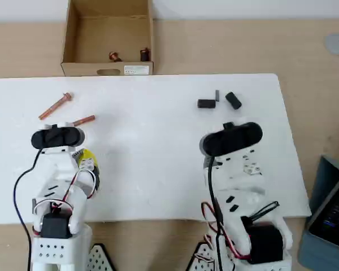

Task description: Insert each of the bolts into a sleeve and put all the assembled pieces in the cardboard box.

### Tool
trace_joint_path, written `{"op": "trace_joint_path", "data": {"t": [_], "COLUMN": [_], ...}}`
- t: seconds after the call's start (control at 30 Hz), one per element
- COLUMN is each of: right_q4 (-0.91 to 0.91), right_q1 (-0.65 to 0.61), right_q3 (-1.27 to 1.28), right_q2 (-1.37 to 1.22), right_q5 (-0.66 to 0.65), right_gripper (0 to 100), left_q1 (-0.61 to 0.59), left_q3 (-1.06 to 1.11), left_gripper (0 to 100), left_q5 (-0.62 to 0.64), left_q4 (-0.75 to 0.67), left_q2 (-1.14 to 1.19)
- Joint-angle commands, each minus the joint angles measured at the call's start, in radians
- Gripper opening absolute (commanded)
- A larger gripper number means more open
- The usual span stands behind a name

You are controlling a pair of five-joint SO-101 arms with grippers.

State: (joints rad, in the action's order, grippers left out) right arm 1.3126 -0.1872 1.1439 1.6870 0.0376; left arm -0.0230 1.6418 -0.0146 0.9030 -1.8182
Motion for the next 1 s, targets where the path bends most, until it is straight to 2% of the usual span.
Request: {"op": "trace_joint_path", "data": {"t": [0.0,0.2,0.5,0.83,0.97], "right_q4": [-0.023,-0.023,-0.023,-0.023,-0.023], "right_q1": [-0.010,-0.008,-0.005,-0.005,-0.005], "right_q3": [0.021,0.045,0.047,0.047,0.048], "right_q2": [0.053,0.076,0.076,0.076,0.076], "right_q5": [0.003,0.006,0.008,0.008,0.008], "right_gripper": [0.9,0.9,0.9,0.9,0.9], "left_q1": [-0.008,-0.015,-0.155,-0.269,-0.276], "left_q3": [-0.126,-0.270,-0.694,-1.106,-1.275], "left_gripper": [0,0,0,0,0], "left_q5": [0.002,0.002,-0.012,-0.233,-0.384], "left_q4": [0.025,0.124,0.130,0.130,0.173], "left_q2": [0.001,0.116,0.661,1.259,1.461]}}
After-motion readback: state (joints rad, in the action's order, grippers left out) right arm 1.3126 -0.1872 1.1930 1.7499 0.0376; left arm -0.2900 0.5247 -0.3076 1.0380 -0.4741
